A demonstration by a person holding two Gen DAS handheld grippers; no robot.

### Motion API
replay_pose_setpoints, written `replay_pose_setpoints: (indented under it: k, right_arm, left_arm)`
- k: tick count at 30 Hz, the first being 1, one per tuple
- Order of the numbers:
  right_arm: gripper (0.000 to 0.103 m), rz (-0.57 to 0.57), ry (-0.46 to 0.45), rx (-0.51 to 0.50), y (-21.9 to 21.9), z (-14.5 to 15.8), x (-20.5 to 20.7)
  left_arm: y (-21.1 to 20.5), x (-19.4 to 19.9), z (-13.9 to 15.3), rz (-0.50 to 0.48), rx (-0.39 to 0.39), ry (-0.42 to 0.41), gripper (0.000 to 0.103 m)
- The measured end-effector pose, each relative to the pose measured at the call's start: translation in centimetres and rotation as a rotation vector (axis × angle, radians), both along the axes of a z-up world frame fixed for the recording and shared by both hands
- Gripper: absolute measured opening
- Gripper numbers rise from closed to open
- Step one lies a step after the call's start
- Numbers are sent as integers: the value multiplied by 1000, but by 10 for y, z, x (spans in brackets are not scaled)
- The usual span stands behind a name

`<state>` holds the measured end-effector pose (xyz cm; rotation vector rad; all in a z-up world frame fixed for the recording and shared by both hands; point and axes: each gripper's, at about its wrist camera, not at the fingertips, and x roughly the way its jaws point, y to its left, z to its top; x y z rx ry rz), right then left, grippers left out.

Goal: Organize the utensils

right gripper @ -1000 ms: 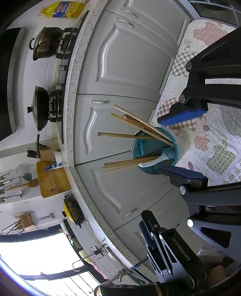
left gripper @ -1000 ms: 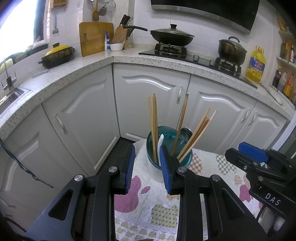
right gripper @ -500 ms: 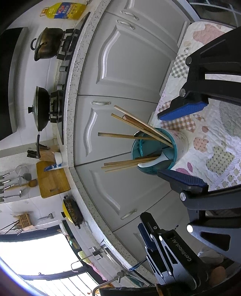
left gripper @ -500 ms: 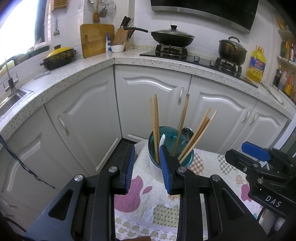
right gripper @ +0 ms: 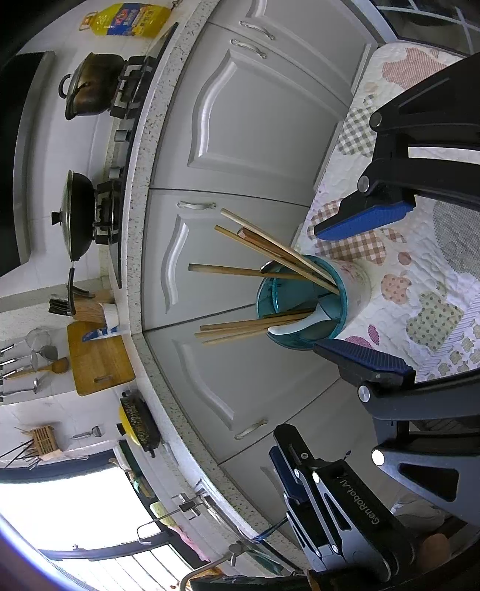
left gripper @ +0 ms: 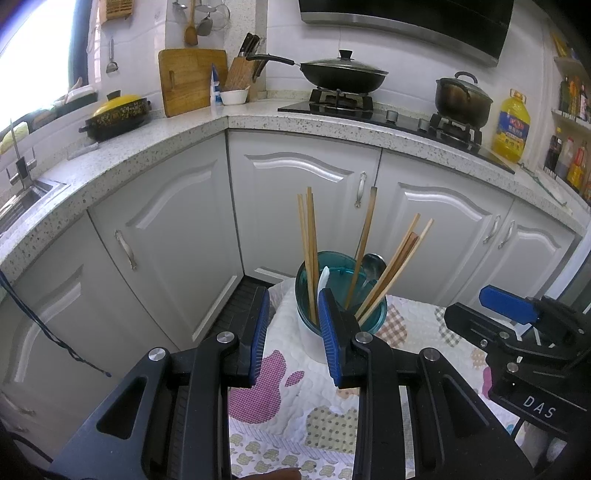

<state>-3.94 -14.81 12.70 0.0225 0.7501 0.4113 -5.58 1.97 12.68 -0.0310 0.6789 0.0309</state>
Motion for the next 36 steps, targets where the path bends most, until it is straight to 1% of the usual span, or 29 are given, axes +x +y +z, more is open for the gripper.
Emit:
replay_pose_setpoints:
  k: [6,17,36]
  right_arm:
    - [54,0,2,-2,0,0,0]
    - [54,1,7,-4,-1,0,0]
    - [55,6,15,-13,2,-2,2]
  left_arm:
    - [-2,-1,1,-5,12,-10,26]
    - [-2,-1,1,-5,11,-11,26]
    - [-9,0,-1,-18,2,3,26]
